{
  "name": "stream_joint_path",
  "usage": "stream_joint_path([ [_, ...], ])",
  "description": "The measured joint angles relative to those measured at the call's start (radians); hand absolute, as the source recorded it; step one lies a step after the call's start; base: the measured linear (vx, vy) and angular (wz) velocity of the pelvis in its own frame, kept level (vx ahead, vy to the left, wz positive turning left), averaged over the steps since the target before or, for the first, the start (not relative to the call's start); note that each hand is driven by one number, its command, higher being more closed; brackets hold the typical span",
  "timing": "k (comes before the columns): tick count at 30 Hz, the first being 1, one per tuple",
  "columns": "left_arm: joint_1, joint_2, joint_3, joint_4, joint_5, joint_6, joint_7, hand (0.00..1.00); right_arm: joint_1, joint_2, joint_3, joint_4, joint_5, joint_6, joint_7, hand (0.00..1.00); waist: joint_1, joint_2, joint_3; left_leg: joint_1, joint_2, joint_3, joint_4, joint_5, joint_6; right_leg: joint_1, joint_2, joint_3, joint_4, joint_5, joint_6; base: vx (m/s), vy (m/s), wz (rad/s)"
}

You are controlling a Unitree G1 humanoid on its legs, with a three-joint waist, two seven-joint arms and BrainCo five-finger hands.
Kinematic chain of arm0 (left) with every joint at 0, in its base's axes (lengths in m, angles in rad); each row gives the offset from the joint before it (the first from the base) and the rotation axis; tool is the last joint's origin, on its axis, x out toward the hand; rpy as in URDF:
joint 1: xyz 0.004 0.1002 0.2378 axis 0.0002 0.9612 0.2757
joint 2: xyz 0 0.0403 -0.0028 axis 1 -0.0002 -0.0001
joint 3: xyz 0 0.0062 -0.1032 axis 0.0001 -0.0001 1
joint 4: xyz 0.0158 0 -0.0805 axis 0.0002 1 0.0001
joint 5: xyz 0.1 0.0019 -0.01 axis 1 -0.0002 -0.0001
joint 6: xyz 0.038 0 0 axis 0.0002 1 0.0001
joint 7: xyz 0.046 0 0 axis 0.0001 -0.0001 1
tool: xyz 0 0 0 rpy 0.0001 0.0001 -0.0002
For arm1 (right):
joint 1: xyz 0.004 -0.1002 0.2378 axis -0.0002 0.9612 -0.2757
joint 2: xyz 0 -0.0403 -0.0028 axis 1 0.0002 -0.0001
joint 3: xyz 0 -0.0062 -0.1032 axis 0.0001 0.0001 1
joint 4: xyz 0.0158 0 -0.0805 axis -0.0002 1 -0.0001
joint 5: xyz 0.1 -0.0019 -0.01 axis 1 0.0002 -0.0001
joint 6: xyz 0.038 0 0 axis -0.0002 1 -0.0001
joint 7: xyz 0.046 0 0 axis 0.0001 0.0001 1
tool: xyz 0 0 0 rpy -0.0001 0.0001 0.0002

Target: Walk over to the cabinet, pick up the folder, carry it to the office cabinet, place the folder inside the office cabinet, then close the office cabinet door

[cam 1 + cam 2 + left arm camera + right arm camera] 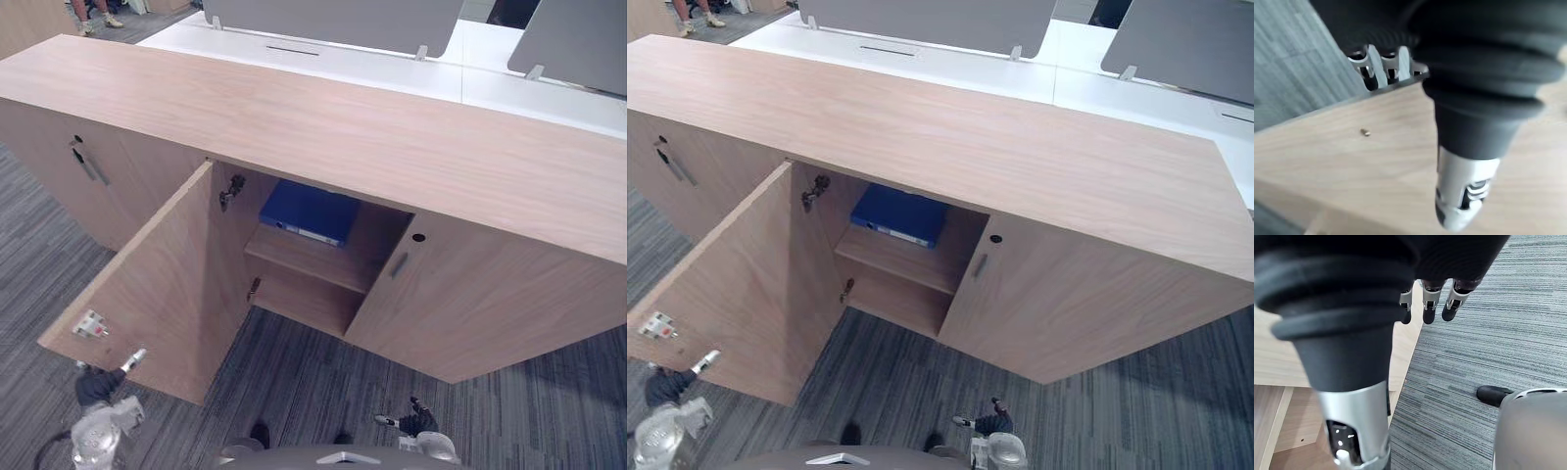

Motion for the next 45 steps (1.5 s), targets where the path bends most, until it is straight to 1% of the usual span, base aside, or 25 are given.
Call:
stream_joint_path([
  [4,0.072,-0.034,-0.096,-0.029,0.000,0.018,-0.053,0.00,0.031,0.002,0.004,-0.060,-0.001,0.000,0.001,0.00,0.001,0.004,-0.001,0.003,-0.001,0.020,0.000,0.002,0.000,-0.006,0.001,0.032,-0.002,0.004,0.003,-0.05,0.007,-0.13],
  [5,0.081,-0.039,-0.106,-0.035,0.001,0.018,-0.055,0.00,0.034,0.002,0.005,-0.069,-0.001,-0.001,0.001,0.00,0.001,0.005,-0.001,0.003,-0.001,0.024,0.000,0.002,0.000,-0.008,0.001,0.036,-0.003,0.004,0.004,-0.07,0.010,-0.22],
  [7,0.090,-0.049,-0.153,-0.038,0.001,0.023,-0.080,0.00,0.038,0.002,0.025,-0.094,-0.002,-0.001,0.001,0.00,-0.001,0.013,-0.002,0.006,-0.002,0.037,0.000,0.003,-0.001,-0.013,0.001,0.058,-0.008,0.008,0.008,-0.07,0.013,-0.17],
  [8,0.089,-0.049,-0.166,-0.038,0.001,0.023,-0.094,0.00,0.043,0.002,0.030,-0.103,-0.002,-0.001,0.002,0.00,-0.005,0.014,-0.003,0.008,-0.002,0.041,0.000,0.004,-0.002,-0.013,0.001,0.063,-0.008,0.008,0.009,-0.05,0.026,-0.20],
  [10,0.088,-0.052,-0.234,-0.038,0.002,0.028,-0.126,0.00,0.047,0.010,0.046,-0.121,-0.002,-0.001,0.010,0.00,-0.024,0.022,-0.014,0.015,-0.002,0.061,0.000,0.001,0.001,-0.019,0.002,0.101,-0.010,0.014,0.012,-0.04,0.038,-0.33],
  [11,0.086,-0.053,-0.257,-0.039,0.002,0.028,-0.141,0.00,0.053,0.012,0.047,-0.134,-0.003,-0.001,0.011,0.00,-0.027,0.025,-0.016,0.016,-0.002,0.069,0.000,0.000,0.001,-0.021,0.003,0.110,-0.012,0.018,0.013,-0.02,0.036,-0.36],
  [12,0.086,-0.059,-0.305,-0.039,0.004,0.028,-0.166,0.00,0.058,0.013,0.054,-0.145,-0.004,-0.001,0.011,0.00,-0.037,0.029,-0.018,0.017,-0.003,0.083,0.000,-0.001,0.001,-0.022,0.003,0.124,-0.018,0.025,0.014,-0.01,0.028,-0.29],
  [14,0.070,-0.084,-0.354,-0.038,0.014,0.035,-0.186,0.00,0.060,0.018,0.074,-0.145,-0.028,-0.001,0.011,0.00,-0.046,0.031,-0.020,0.019,-0.001,0.106,0.000,-0.003,0.001,-0.031,0.008,0.148,-0.023,0.034,0.013,-0.03,0.019,-0.35],
  [16,0.041,-0.089,-0.389,-0.035,0.024,0.046,-0.195,0.00,0.061,0.027,0.087,-0.147,-0.038,-0.001,0.011,0.00,-0.050,0.031,-0.021,0.020,0.002,0.121,0.000,-0.004,0.000,-0.036,0.014,0.167,-0.027,0.040,0.012,-0.03,-0.004,-0.36],
  [17,0.013,-0.093,-0.415,-0.035,0.025,0.048,-0.204,0.00,0.065,0.031,0.091,-0.168,-0.040,-0.001,0.011,0.00,-0.059,0.031,-0.021,0.030,0.006,0.139,0.000,-0.008,-0.001,-0.036,0.019,0.183,-0.031,0.046,0.010,-0.01,-0.015,-0.37],
  [20,-0.045,-0.100,-0.435,-0.034,0.043,0.048,-0.205,0.00,0.070,0.032,0.112,-0.188,-0.040,-0.001,0.011,0.00,-0.077,0.031,-0.029,0.036,0.014,0.166,0.000,-0.016,-0.007,-0.039,0.029,0.209,-0.036,0.050,0.008,-0.02,-0.021,-0.35],
  [23,-0.129,-0.102,-0.452,-0.030,0.063,0.047,-0.191,0.00,0.073,0.029,0.119,-0.188,-0.040,-0.001,0.010,0.00,-0.095,0.036,-0.039,0.034,0.021,0.194,0.001,-0.024,-0.013,-0.054,0.039,0.234,-0.050,0.059,0.006,0.03,-0.020,-0.31],
  [25,-0.192,-0.102,-0.464,-0.005,0.082,0.047,-0.171,0.00,0.069,0.028,0.119,-0.188,-0.039,-0.001,0.009,0.00,-0.108,0.041,-0.042,0.034,0.024,0.213,0.006,-0.030,-0.016,-0.057,0.045,0.250,-0.061,0.075,0.009,0.10,-0.006,-0.25],
  [26,-0.209,-0.102,-0.464,0.009,0.082,0.047,-0.168,0.00,0.070,0.027,0.119,-0.188,-0.039,-0.001,0.009,0.00,-0.109,0.041,-0.043,0.034,0.026,0.217,0.006,-0.033,-0.016,-0.058,0.047,0.253,-0.064,0.081,0.007,0.07,-0.001,-0.19],
  [28,-0.269,-0.099,-0.463,0.058,0.102,0.049,-0.132,0.00,0.069,0.028,0.120,-0.187,-0.039,0.000,0.009,0.00,-0.128,0.042,-0.043,0.034,0.030,0.222,0.007,-0.037,-0.018,-0.057,0.052,0.260,-0.075,0.088,0.003,0.06,-0.001,-0.10],
  [32,-0.327,-0.088,-0.462,0.100,0.110,0.054,-0.093,0.00,0.064,0.023,0.122,-0.177,-0.039,0.002,0.008,0.00,-0.136,0.044,-0.044,0.032,0.032,0.246,0.007,-0.046,-0.016,-0.066,0.056,0.273,-0.087,0.091,0.002,0.05,0.006,-0.17],
  [36,-0.398,-0.069,-0.462,0.160,0.121,0.056,-0.065,0.00,0.050,0.020,0.121,-0.166,-0.039,0.007,0.006,0.00,-0.159,0.042,-0.045,0.029,0.029,0.254,0.007,-0.055,-0.014,-0.068,0.054,0.276,-0.092,0.093,0.003,0.02,0.006,-0.06],
  [40,-0.411,-0.057,-0.462,0.180,0.121,0.057,-0.063,0.00,0.031,0.019,0.118,-0.132,-0.034,0.020,-0.003,0.00,-0.163,0.035,-0.052,0.031,0.027,0.274,0.007,-0.062,-0.012,-0.070,0.053,0.295,-0.101,0.099,0.007,-0.02,0.003,-0.14],
  [45,-0.408,-0.059,-0.462,0.213,0.121,0.059,-0.066,0.00,0.030,0.020,0.106,-0.124,-0.029,0.020,-0.003,0.00,-0.170,0.029,-0.061,0.031,0.021,0.273,0.007,-0.063,-0.011,-0.065,0.046,0.294,-0.113,0.105,0.011,-0.04,-0.008,-0.01],
])
